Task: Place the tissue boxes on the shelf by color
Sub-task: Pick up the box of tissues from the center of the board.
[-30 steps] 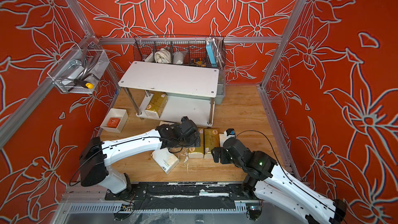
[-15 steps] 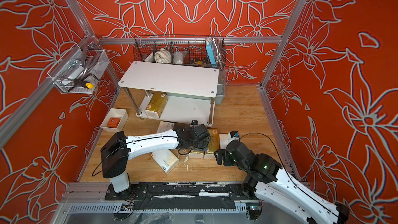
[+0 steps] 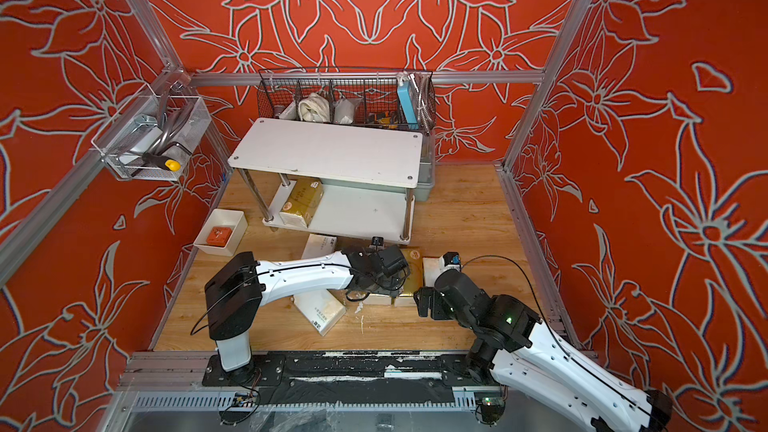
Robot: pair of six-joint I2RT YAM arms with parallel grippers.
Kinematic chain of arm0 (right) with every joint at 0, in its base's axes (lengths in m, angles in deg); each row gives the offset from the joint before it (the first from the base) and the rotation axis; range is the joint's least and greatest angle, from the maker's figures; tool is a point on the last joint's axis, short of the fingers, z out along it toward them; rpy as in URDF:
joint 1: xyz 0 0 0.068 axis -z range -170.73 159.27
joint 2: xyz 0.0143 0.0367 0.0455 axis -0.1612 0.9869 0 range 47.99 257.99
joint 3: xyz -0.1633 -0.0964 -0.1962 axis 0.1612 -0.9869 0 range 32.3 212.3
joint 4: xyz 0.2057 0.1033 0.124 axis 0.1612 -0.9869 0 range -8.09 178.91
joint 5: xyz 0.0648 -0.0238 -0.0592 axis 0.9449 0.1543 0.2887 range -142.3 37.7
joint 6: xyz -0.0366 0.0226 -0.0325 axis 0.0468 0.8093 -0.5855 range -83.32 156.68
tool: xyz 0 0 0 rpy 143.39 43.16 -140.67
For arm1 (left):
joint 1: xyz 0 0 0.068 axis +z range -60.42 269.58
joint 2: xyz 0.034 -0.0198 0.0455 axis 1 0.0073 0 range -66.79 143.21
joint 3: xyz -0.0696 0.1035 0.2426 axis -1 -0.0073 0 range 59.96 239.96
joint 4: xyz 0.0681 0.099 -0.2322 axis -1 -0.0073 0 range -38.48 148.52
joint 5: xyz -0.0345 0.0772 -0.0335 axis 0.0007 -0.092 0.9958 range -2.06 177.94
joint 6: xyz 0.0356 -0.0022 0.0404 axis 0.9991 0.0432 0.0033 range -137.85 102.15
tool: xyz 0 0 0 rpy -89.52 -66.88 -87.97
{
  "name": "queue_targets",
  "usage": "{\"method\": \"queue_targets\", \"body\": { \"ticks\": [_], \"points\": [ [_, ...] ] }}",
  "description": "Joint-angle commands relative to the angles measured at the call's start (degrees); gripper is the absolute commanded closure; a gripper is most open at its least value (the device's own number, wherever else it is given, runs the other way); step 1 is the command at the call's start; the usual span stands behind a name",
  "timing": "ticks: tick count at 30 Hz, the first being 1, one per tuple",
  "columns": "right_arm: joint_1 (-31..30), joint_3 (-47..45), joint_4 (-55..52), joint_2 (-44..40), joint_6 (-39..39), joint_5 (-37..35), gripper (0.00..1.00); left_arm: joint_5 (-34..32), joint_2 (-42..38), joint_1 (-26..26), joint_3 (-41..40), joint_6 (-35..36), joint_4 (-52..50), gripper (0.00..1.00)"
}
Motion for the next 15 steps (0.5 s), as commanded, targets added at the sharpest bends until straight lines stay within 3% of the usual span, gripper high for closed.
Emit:
{"method": "queue_targets", "body": {
  "ticks": [1, 15],
  "points": [
    [0.4, 1.3, -1.2, 0.1, 0.1, -1.7, 0.01, -0.7, 0.9, -0.4, -1.4, 1.0, -0.1, 0.01],
    [0.4, 1.8, -1.5, 0.1, -0.1, -2.5, 0.01, -0.4, -2.4, -0.4, -6.0, 2.8, 1.9, 0.19]
  ]
}}
